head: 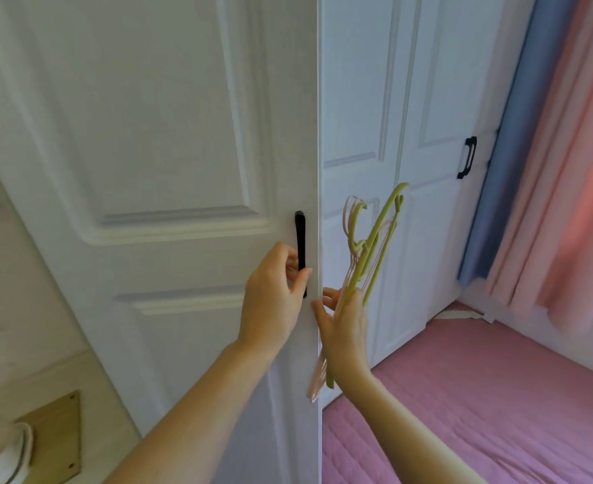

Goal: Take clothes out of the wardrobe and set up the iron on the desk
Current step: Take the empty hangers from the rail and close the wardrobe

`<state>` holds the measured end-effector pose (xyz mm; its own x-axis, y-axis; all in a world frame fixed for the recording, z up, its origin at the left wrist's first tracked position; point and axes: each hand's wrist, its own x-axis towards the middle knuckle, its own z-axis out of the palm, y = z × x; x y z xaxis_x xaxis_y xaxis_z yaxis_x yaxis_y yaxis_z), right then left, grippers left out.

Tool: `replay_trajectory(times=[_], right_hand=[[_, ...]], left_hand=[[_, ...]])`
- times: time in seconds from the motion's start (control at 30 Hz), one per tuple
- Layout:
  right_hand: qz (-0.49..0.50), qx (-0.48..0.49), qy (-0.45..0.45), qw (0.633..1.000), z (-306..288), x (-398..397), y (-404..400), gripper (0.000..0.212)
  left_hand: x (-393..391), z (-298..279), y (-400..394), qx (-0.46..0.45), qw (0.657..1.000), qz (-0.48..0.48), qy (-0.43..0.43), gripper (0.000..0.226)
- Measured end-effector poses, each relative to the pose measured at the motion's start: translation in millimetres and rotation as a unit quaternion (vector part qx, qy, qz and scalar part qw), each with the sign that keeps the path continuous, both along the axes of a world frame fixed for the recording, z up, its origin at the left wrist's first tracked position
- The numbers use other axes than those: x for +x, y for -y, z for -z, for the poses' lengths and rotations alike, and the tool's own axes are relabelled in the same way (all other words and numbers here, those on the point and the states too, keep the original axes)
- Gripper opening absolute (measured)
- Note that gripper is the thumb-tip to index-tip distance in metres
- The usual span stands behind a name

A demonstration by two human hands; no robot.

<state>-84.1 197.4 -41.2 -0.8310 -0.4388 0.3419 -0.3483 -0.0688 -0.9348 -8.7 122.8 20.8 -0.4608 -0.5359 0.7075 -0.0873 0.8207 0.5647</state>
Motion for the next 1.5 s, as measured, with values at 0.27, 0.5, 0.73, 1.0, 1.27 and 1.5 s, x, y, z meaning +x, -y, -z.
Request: replay_trajectory(times=[0.27,0.5,0.73,1.0,1.27,1.5], right_hand=[[-0.007,-0.043,0.016,0.999,3.6,-35.4,55.4,0.025],[0.004,-0.049,-0.036,0.998,13.2,-44.2,86.9,0.039],[0.002,-0.041,-0.054,0.998,16.4,-49.6,110.5,0.041],[-0.04,0.047,-0.044,0.997,20.9,-29.8,143.1,0.033],[-0.014,0.048,-0.049,0.998,22.7,-32.6,165.0,0.034],[-0.061,0.037,-0.015,0.997,23.6,-35.4,162.8,0.032]], left_hand=[[-4.6,6.2,72.2,-0.249,0.964,-0.03,0.089,0.036],[10.1,14.8,136.2,-0.472,0.842,-0.184,0.185,0.05],[-2.3,19.4,156.2,-0.491,0.804,-0.256,0.217,0.061],[-12.5,19.0,176.8,-0.478,0.792,-0.284,0.252,0.061],[-17.3,18.3,186.0,-0.474,0.788,-0.292,0.262,0.061],[-14.8,11.2,176.7,-0.441,0.794,-0.284,0.307,0.07]])
